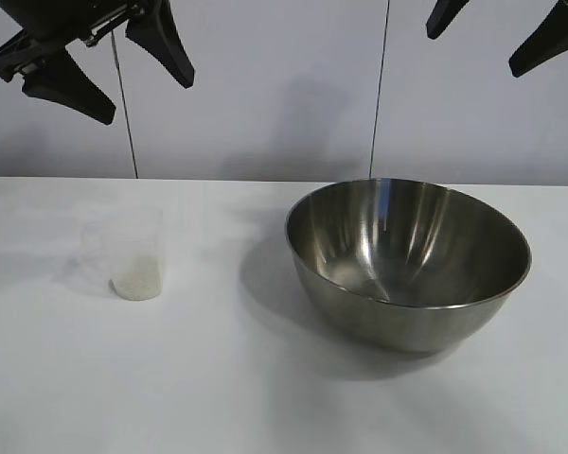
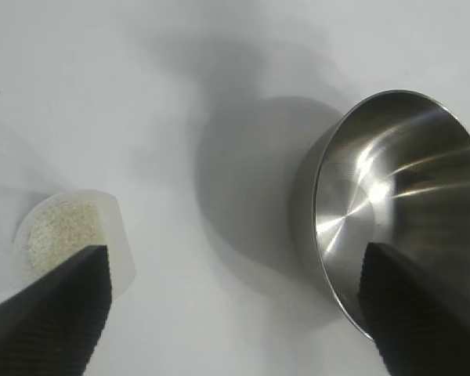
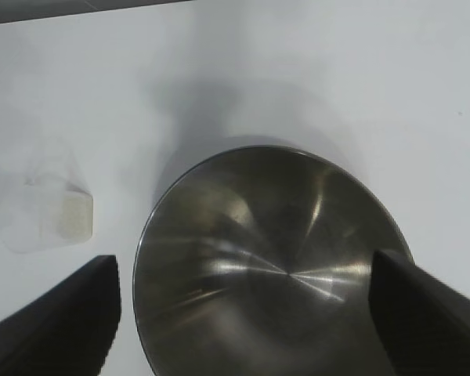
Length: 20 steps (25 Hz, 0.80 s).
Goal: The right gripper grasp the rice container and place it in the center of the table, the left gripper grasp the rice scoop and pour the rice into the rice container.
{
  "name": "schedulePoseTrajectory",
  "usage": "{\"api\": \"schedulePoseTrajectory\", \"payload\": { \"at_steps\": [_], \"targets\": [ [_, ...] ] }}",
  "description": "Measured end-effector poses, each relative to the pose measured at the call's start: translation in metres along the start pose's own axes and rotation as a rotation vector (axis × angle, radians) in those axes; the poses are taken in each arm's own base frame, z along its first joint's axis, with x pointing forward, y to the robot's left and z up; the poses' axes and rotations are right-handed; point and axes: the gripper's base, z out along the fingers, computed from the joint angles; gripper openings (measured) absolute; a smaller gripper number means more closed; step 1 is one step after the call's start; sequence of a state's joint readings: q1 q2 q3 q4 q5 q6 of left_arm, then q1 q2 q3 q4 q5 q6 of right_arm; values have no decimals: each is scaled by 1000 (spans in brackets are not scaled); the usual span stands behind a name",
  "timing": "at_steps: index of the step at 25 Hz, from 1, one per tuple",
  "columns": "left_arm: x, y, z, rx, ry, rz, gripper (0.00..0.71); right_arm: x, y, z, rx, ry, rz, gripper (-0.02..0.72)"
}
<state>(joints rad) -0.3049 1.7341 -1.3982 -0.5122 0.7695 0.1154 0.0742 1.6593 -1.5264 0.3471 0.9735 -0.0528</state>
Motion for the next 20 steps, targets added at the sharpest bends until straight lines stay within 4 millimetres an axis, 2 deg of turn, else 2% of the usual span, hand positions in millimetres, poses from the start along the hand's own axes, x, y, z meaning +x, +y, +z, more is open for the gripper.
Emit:
{"api": "schedulePoseTrajectory", "payload": {
  "at_steps": [6, 12, 20],
  "targets": [
    [0, 0, 0, 0, 0, 0, 622, 1, 0, 0, -1, 11, -16, 599],
    [0, 0, 0, 0, 0, 0, 622, 20, -5, -2, 48, 223, -99, 599],
    [0, 0, 0, 0, 0, 0, 622, 27, -28, 0, 272, 282, -139, 599]
  ]
}}
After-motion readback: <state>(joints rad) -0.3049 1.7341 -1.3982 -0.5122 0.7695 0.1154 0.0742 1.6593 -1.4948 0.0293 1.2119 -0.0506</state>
